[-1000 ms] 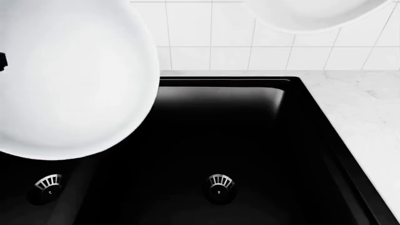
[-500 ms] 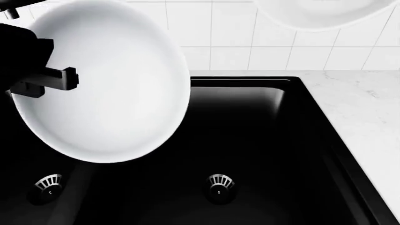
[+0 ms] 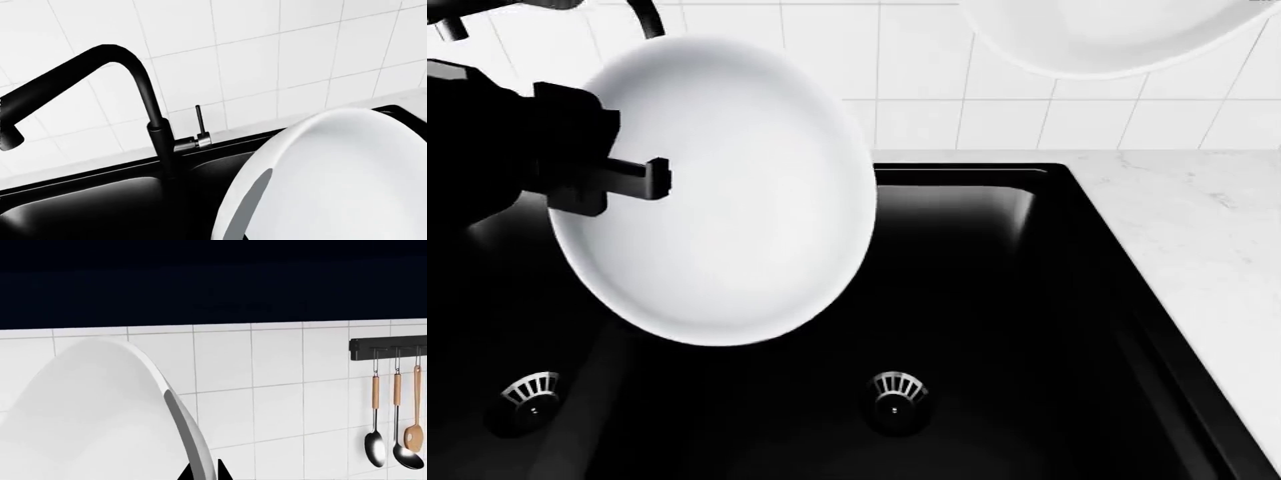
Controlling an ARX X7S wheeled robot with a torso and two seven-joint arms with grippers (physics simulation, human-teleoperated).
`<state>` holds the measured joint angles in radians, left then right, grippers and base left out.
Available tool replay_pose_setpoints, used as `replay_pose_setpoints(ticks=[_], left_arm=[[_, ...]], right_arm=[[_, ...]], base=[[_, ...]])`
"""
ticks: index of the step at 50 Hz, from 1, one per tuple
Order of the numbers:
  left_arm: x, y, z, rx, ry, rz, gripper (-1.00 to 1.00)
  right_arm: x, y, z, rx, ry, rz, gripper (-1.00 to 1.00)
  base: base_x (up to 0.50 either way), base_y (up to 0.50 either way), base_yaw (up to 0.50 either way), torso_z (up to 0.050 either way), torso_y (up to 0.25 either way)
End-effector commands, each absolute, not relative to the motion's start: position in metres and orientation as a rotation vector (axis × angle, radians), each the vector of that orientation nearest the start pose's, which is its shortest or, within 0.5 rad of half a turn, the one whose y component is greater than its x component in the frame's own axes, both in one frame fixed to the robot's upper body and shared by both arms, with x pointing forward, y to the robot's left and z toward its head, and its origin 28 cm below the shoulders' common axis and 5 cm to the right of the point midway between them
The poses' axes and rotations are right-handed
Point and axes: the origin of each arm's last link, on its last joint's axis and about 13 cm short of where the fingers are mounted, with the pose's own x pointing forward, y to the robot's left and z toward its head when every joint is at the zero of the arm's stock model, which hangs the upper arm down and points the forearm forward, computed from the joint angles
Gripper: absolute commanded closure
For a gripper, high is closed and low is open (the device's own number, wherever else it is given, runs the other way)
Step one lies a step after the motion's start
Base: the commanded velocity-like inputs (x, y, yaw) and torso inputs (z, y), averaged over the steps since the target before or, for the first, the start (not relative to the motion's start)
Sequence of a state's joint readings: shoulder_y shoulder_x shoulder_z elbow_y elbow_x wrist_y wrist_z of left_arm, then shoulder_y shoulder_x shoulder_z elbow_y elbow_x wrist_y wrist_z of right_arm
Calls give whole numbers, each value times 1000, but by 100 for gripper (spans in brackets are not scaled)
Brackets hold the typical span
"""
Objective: Stack the bowls in the sink.
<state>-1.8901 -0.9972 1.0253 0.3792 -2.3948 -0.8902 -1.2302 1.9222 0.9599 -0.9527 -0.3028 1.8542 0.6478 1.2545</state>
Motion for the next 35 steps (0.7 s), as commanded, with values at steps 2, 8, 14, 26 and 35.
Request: replay_pose_setpoints(ticks=[2, 8, 14, 26, 35], left_arm=[[191, 239, 366, 110, 273, -178, 100], [195, 236, 357, 92, 292, -199, 100], [197, 233, 350, 95, 318, -218, 100], [202, 225, 340, 100, 345, -267, 100], [207, 221, 332, 99, 361, -289, 100]], right_arm=[[209, -140, 418, 16, -281, -245, 100], [210, -140, 417, 14, -280, -246, 100], [210, -139, 417, 12, -280, -244, 100], [210, -140, 416, 13, -278, -248, 100], [209, -141, 416, 15, -282, -255, 100]], base=[[0, 0, 0, 0, 0], [0, 0, 0, 2, 2], [0, 0, 0, 0, 0], [0, 0, 0, 0, 1], [0, 0, 0, 0, 1]])
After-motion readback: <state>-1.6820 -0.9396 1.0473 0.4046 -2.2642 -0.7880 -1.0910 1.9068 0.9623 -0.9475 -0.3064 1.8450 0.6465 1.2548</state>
